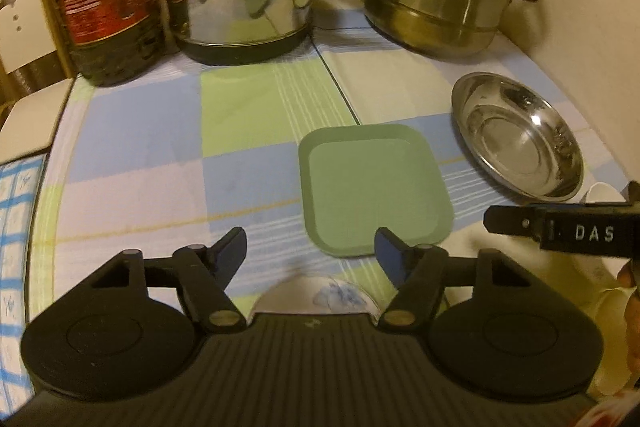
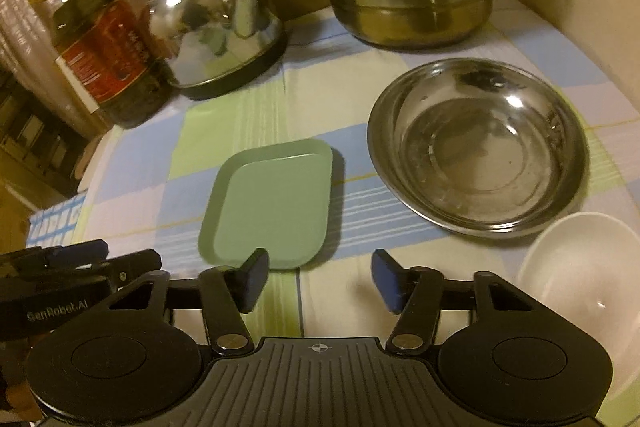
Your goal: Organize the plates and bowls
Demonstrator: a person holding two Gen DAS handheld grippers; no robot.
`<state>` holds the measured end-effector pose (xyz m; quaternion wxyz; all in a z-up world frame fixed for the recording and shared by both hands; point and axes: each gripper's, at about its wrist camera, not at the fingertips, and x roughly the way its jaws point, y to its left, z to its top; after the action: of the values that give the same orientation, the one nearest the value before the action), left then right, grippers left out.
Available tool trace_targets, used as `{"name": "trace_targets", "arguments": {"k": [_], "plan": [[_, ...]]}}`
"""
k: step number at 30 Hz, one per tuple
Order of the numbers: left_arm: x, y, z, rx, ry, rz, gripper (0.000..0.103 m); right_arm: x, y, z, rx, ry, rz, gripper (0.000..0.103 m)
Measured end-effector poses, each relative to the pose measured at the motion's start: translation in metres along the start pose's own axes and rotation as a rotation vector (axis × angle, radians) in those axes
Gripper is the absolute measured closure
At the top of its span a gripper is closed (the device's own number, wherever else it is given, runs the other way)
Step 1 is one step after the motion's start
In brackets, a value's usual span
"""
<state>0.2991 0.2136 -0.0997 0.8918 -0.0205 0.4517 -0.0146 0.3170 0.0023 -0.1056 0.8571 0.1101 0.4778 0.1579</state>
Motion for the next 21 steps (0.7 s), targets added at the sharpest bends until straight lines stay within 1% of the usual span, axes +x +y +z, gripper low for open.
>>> {"name": "trace_targets", "arguments": {"k": [2, 4, 6, 11, 13, 15, 17, 21], "plan": [[0.011, 0.003, 0.003, 0.011, 0.006, -0.018, 0.043, 0.009, -0.001, 0.003, 0.008, -0.003, -0.002, 0.047], [0.023, 0.006, 0.006, 0.019, 0.01, -0.035, 0.046, 0.019, 0.0, 0.007, 0.003, -0.003, -0.015, 0.05], [0.034, 0.008, 0.009, 0.024, 0.02, -0.036, 0.047, 0.03, 0.001, 0.012, 0.002, -0.001, -0.018, 0.056], [0.059, 0.013, 0.015, 0.027, 0.051, -0.056, 0.06, 0.051, 0.002, 0.016, 0.005, 0.007, -0.031, 0.063], [0.067, 0.015, 0.016, 0.027, 0.064, -0.064, 0.061, 0.06, 0.001, 0.018, 0.007, 0.011, -0.037, 0.065], [0.074, 0.017, 0.016, 0.024, 0.076, -0.068, 0.063, 0.068, 0.0, 0.019, 0.01, 0.016, -0.046, 0.07], [0.081, 0.019, 0.017, 0.02, 0.086, -0.072, 0.067, 0.073, -0.001, 0.02, 0.017, 0.017, -0.052, 0.073], [0.09, 0.02, 0.019, 0.007, 0.101, -0.089, 0.068, 0.082, -0.003, 0.021, 0.023, 0.015, -0.062, 0.077]]}}
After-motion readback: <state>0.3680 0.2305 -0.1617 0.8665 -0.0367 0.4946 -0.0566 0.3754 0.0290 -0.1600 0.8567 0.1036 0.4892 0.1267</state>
